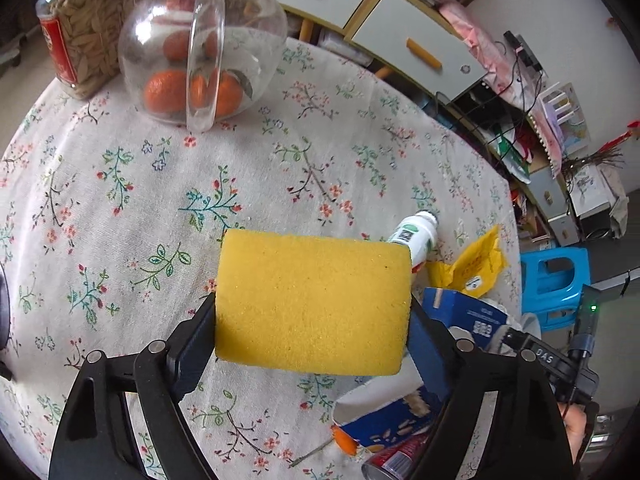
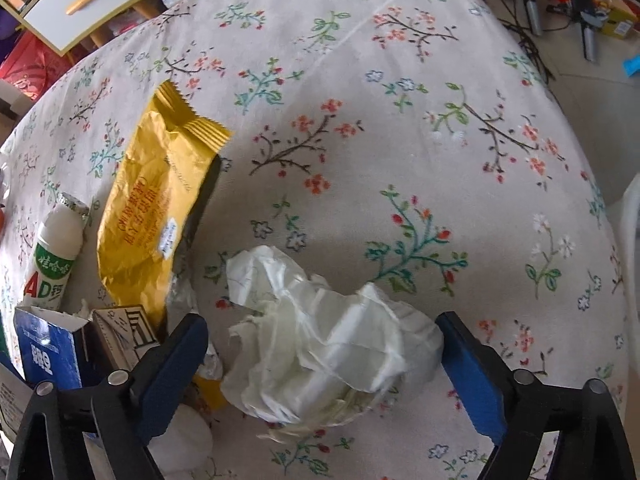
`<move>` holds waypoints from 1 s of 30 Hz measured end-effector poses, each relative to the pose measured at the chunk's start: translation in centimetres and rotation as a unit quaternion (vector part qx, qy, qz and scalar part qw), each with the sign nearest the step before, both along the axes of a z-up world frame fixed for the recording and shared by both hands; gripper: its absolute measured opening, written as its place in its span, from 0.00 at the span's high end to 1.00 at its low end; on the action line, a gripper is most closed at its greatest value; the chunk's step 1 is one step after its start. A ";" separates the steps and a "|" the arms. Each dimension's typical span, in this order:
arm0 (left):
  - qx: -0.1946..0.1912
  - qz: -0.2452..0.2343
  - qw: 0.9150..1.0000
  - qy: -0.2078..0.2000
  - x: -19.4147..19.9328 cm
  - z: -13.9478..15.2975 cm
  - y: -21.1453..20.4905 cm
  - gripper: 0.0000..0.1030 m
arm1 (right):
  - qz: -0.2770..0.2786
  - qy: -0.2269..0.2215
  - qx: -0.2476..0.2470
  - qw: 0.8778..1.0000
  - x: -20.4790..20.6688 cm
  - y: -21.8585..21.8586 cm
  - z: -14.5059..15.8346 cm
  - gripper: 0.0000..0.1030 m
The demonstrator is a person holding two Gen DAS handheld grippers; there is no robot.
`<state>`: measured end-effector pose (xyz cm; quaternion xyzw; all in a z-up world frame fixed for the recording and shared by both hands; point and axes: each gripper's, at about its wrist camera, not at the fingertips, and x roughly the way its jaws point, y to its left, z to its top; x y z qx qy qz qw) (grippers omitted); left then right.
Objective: Collect trash
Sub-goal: 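Carry the tissue in the right gripper over the wastebasket and release it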
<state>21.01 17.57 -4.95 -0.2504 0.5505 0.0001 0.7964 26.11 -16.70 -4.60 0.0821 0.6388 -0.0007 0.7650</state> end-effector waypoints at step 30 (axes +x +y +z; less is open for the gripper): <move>-0.007 -0.081 0.990 -0.113 -5.0 8.0 -8.6 0.15 | -0.065 -0.059 0.049 0.995 -4.5 -10.3 4.7 0.52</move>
